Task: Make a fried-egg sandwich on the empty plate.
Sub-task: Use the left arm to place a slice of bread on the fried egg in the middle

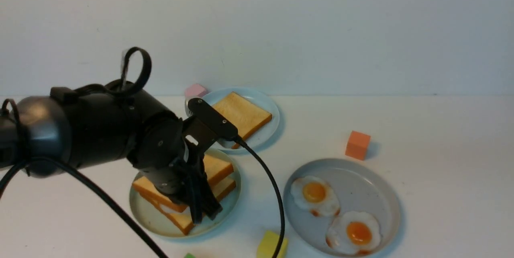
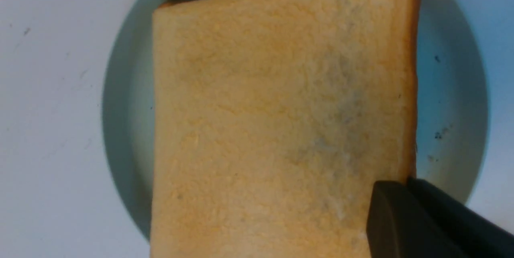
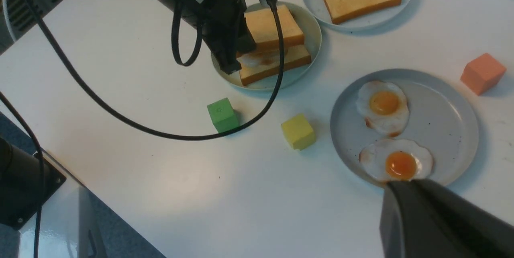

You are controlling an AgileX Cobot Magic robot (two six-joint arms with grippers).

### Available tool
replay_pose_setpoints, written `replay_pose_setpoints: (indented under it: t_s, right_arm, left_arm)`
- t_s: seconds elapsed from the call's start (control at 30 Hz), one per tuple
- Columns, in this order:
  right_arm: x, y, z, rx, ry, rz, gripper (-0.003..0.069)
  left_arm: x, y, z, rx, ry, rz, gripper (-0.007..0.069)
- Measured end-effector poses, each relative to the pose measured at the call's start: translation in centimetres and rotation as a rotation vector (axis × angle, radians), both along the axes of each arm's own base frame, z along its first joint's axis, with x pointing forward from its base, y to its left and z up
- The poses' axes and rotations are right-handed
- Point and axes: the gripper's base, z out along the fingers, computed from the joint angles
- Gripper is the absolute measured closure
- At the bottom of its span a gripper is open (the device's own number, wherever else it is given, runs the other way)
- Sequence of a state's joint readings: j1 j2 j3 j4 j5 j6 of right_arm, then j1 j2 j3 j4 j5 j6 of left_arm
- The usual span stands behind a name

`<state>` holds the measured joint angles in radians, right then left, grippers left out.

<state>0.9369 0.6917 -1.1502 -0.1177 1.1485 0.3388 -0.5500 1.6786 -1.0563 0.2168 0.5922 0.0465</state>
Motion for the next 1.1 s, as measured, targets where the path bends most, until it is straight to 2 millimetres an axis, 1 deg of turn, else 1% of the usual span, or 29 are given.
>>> replay_pose_setpoints:
  t_s: [0.3, 0.5, 0.63, 0.9, 1.1]
  right_arm:
    - [0.01, 0.00, 0.00, 0.000, -0.001, 0.000, 0.0613]
    - [0.01, 0.00, 0.00, 0.000, -0.001, 0.000, 0.0610]
    - [0.01, 0.00, 0.01, 0.000, -0.001, 0.000, 0.0607]
    - [0.01, 0.00, 0.01, 0.000, -0.001, 0.000, 0.0604]
    - [0.01, 0.00, 0.01, 0.000, -0.001, 0.000, 0.0599]
  left_arm:
    - [-0.04, -0.25, -0.29, -0.033, 0.022, 0.023, 0.0635]
    - [-0.05, -0.09, -0.32, -0.008, 0.021, 0.011, 0.0607]
    - [0.04, 0.25, -0.32, 0.047, 0.006, -0.017, 0.0585]
    - [0.07, 0.38, -0.32, 0.068, 0.002, -0.027, 0.0559]
    - [0.01, 0.46, -0.35, 0.076, 0.010, -0.026, 0.0503]
